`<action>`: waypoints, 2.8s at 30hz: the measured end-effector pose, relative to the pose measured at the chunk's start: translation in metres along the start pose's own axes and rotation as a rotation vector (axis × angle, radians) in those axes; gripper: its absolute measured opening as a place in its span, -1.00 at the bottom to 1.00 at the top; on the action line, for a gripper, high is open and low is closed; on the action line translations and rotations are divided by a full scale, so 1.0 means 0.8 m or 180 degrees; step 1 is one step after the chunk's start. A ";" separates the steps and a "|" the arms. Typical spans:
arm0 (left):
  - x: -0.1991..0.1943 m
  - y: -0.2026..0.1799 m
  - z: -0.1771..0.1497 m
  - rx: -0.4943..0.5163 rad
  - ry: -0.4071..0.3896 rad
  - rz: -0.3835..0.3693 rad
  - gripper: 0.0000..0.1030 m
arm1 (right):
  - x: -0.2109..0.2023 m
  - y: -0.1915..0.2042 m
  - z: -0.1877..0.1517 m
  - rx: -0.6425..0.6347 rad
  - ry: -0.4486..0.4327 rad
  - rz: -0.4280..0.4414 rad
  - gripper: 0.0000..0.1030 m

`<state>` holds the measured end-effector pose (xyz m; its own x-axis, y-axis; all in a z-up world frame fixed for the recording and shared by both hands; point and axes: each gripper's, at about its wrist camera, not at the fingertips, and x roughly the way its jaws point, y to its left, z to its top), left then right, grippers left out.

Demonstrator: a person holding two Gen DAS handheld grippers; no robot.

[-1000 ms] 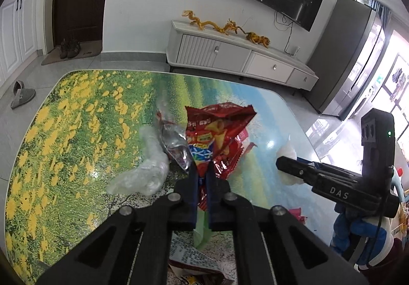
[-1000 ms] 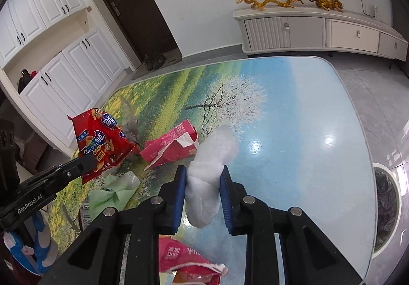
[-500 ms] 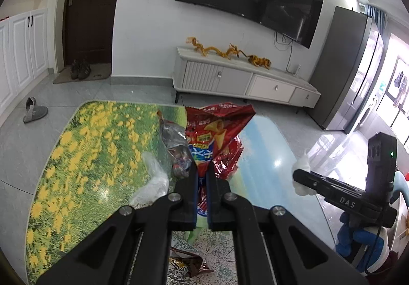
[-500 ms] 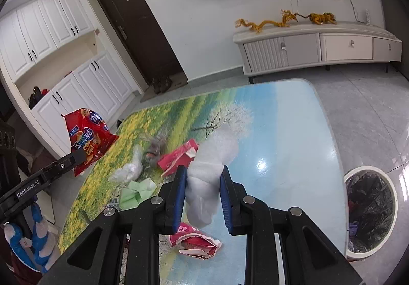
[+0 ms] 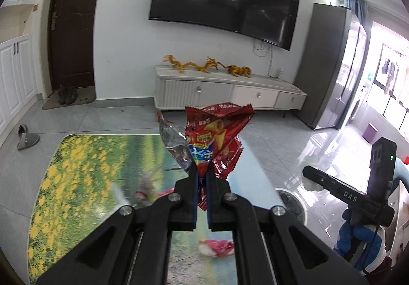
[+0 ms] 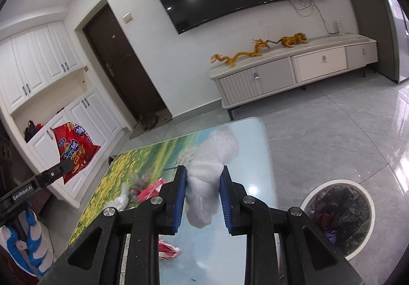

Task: Collect trash
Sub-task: 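Carry both items over the trash bin and open both grippers to drop them, then move both tools back toward the remaining wrappers on the table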

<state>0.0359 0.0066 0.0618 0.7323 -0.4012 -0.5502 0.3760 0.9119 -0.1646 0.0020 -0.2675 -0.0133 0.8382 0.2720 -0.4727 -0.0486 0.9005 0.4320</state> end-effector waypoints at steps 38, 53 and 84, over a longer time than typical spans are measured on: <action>0.328 -0.340 -0.094 0.0390 0.1568 -0.0981 -0.12 | 0.007 -0.343 -0.105 0.1694 0.0600 -0.1080 0.04; 0.239 -0.297 -0.051 0.0226 0.0857 -0.0534 -0.12 | -0.027 -0.272 -0.034 0.1253 0.0249 -0.1429 0.21; -0.045 -0.040 -0.015 -0.0439 -0.0548 0.0829 0.15 | -0.115 0.024 0.062 -0.0171 -0.0664 -0.1079 0.30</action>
<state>-0.0090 -0.0069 0.0772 0.8832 -0.1514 -0.4439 0.0921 0.9840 -0.1524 -0.0492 -0.2917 0.0766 0.9036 -0.1131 -0.4132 0.2259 0.9453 0.2351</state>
